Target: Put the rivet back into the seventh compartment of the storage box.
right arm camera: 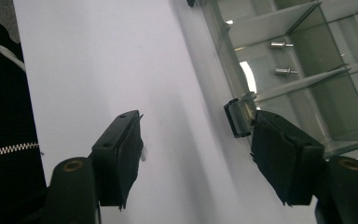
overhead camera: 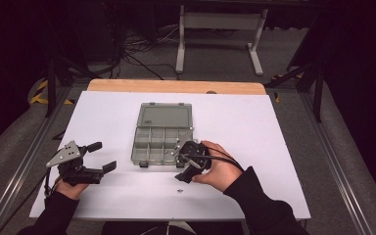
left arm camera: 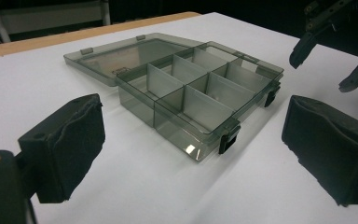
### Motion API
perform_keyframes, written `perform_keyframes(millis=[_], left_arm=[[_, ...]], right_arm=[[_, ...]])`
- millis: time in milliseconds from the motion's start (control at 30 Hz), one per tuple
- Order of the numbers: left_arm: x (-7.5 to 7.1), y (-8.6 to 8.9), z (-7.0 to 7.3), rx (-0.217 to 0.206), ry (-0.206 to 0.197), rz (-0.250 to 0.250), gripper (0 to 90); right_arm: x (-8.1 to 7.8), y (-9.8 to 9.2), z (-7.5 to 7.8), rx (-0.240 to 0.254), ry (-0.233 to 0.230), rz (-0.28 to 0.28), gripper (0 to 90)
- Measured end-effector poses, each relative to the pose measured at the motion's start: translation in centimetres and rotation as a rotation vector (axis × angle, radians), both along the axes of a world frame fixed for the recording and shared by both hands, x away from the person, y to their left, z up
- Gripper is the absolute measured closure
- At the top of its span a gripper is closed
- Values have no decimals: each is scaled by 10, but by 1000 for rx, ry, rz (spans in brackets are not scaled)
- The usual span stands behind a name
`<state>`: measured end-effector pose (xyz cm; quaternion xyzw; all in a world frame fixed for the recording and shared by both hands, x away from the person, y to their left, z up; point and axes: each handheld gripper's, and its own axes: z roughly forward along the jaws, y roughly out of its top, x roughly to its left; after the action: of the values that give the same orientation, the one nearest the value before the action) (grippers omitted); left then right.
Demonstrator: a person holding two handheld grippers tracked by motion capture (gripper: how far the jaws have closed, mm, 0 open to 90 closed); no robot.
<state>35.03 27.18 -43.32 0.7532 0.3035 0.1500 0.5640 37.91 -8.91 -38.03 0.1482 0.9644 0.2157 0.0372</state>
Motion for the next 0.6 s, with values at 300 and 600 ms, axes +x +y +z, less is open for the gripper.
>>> perform_keyframes(millis=[300, 600], left_arm=[[0, 0, 0, 0, 0, 0, 64], [0, 0, 0, 1, 2, -4, 64]], right_arm=[[-5, 2, -9, -25, 35, 16, 347], [-8, 5, -17, -49, 63, 30, 353]])
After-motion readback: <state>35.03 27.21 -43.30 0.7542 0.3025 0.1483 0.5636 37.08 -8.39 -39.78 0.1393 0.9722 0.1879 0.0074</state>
